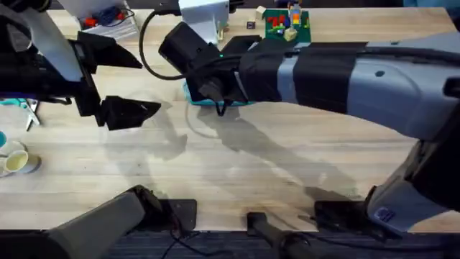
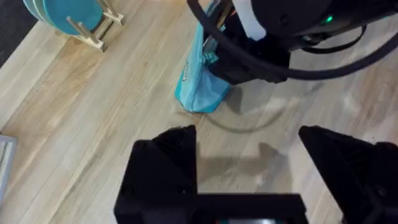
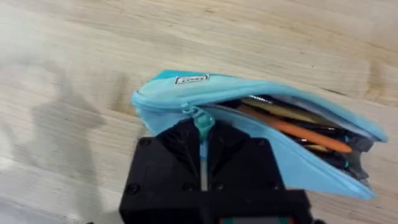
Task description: Unzip the bag, pick up the pens from the table one at a time and place them inside, then zip the bag closed.
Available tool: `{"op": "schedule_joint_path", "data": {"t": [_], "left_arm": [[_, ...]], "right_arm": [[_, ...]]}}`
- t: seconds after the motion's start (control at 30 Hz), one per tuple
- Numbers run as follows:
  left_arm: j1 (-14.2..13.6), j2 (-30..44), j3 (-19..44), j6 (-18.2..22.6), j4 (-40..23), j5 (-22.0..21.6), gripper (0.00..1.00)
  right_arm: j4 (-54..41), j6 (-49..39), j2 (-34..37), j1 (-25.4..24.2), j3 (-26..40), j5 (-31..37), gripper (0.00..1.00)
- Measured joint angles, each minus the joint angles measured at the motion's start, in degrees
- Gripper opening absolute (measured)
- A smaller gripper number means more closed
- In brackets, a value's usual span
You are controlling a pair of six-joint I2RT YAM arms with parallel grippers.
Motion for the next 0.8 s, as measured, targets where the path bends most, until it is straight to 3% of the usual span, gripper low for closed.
{"op": "schedule_joint_path", "data": {"t": [0.8], "left_arm": [[0.0, 0.0, 0.0, 0.0, 0.4, 0.0, 0.995]], "right_arm": [[-3.0, -1.7, 0.0, 0.0, 2.2, -0.4, 0.032]]}}
